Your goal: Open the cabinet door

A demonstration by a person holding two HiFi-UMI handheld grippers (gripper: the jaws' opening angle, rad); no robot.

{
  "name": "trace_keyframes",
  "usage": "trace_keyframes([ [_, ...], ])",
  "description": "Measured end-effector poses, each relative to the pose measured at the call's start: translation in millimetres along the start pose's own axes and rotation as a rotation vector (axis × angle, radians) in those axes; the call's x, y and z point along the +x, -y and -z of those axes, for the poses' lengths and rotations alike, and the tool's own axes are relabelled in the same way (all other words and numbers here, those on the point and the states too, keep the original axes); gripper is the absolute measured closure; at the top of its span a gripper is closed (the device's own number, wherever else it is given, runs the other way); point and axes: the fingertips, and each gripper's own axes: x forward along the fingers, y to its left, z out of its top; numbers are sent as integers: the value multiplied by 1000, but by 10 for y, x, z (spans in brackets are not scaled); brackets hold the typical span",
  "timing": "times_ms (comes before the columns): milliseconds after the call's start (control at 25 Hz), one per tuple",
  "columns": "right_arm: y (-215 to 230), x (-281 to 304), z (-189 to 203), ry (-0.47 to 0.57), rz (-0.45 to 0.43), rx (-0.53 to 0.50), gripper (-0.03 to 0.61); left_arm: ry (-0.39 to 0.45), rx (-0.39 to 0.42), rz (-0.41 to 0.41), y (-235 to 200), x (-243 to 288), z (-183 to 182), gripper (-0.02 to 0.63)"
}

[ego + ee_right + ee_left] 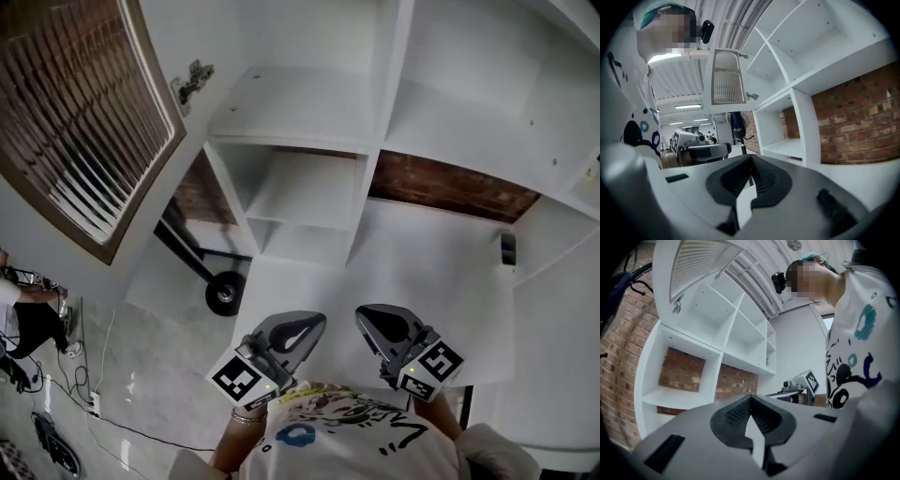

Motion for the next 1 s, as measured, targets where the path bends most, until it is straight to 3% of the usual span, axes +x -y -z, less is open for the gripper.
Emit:
trace_keyframes([
  [240,130,-278,168,-49,102,-34,551,-76,29,59,143,269,214,600],
  [480,212,-443,200,-57,179,-29,551,-83,14,106,243,419,294,600],
  [1000,246,-666,179,-43,220,-5,551,-100,24,128,353,476,345,600],
])
